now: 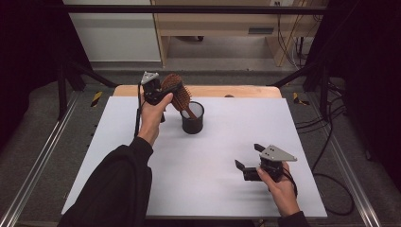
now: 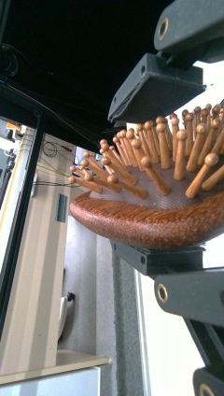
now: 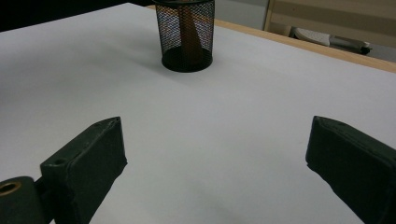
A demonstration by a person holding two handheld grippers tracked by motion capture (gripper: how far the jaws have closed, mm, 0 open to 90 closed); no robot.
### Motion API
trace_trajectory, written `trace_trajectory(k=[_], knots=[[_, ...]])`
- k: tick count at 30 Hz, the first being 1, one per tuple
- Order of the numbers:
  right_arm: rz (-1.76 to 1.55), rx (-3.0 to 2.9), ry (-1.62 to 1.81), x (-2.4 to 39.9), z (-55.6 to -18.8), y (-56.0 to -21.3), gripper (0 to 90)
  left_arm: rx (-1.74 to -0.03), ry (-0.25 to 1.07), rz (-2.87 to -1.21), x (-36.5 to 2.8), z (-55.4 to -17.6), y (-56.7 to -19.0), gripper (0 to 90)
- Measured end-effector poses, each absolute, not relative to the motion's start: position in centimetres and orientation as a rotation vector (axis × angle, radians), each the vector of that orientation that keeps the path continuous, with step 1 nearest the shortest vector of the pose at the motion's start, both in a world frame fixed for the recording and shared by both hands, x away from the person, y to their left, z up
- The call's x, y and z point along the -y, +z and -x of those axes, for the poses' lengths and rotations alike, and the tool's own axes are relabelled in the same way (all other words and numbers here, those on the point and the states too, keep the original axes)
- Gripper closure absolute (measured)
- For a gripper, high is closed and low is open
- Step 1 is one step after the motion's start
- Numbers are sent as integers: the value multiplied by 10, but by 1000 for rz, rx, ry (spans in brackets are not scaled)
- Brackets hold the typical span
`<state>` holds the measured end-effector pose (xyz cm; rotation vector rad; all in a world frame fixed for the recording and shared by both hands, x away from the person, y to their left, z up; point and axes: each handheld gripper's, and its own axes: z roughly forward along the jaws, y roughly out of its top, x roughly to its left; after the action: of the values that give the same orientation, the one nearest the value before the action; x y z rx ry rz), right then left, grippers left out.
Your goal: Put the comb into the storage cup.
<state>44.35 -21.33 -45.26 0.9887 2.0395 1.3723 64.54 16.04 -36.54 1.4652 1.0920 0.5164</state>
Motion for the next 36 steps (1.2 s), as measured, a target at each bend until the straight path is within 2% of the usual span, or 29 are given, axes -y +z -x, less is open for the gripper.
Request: trace_trajectory(k=[27,36], knots=[[-985,-2046,1373,213,-444,-453,50,-1101,520,-1466,-158,-646,-366,265],[-985,-2047,1373,213,-444,-453,50,-1119,514,-1464,-159,-646,-367,173]])
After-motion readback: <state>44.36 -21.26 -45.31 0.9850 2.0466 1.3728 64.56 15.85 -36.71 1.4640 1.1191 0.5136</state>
